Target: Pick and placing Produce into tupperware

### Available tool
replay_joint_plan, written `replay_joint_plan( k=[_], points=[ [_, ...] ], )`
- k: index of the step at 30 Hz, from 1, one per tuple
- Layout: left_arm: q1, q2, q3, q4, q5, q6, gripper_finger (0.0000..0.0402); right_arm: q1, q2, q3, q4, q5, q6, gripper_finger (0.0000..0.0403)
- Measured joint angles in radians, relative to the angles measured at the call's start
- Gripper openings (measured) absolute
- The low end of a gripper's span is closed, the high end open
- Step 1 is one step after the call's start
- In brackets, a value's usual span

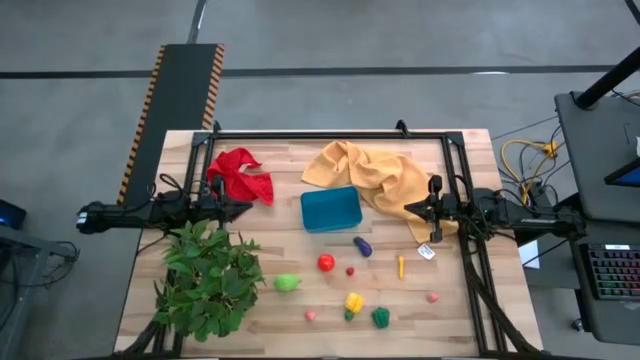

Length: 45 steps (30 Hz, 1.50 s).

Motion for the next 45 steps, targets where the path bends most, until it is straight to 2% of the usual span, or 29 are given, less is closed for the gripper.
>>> replay_joint_plan(
  k=[34,37,41,45],
  points=[
    [0.000,0.000,0.000,0.006,0.000,0.000,0.0000,0.000,0.000,0.000,0.007,0.000,0.000,0.0009],
    [0.001,0.004,0.000,0.054,-0.002,0.046,0.0000,0.000,0.000,0.000,0.014,0.000,0.000,0.0009],
    [0.001,0.009,0.000,0.146,-0.003,0.086,0.0000,0.000,0.000,0.000,0.149,0.000,-0.023,0.0009],
    [0.001,0.034,0.001,0.253,-0.005,0.108,0.0000,0.001,0.011,0.001,0.419,-0.038,0.049,0.0011]
  ],
)
